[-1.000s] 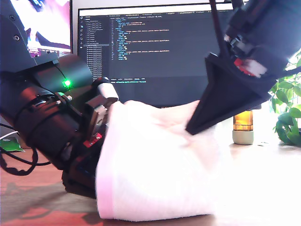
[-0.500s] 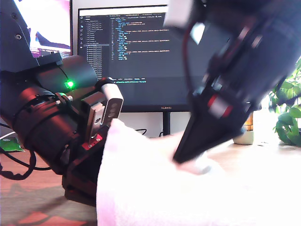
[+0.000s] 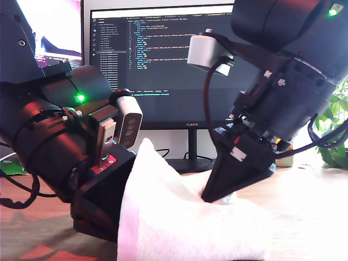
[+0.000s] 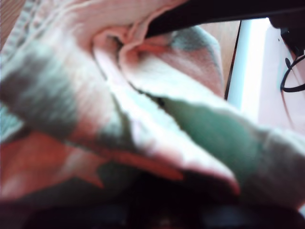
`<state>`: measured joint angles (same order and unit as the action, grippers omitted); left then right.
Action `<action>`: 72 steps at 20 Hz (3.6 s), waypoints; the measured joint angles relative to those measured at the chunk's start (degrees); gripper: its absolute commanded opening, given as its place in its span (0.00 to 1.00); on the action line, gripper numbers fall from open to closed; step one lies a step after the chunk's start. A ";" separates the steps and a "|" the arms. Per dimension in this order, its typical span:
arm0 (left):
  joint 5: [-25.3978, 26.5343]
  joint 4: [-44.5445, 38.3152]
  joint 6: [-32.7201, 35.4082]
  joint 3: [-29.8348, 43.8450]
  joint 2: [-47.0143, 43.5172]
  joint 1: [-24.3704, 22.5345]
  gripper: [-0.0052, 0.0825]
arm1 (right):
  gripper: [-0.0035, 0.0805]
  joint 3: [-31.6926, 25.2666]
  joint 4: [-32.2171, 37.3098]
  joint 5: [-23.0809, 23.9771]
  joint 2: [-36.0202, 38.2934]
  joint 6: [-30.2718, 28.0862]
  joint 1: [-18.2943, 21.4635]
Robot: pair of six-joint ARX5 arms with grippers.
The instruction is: Fold the tea towel to a neat square and place it to the right
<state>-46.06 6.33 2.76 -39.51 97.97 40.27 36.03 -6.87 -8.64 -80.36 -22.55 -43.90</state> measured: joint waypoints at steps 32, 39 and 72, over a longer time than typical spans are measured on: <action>26.21 18.84 -2.54 1.51 -22.99 -2.60 0.04 | 0.08 1.49 4.35 -1.84 -7.30 0.09 0.04; 26.14 17.53 -2.60 1.51 -26.99 -2.54 0.04 | 0.28 4.09 2.73 -0.87 -8.50 0.11 0.04; 25.83 10.38 1.33 1.51 -40.30 -6.21 0.04 | 0.03 23.02 -18.03 2.71 -0.79 14.45 1.81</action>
<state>-20.23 16.71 4.10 -38.00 57.67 34.06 59.05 -24.91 -5.93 -81.14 -8.10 -42.09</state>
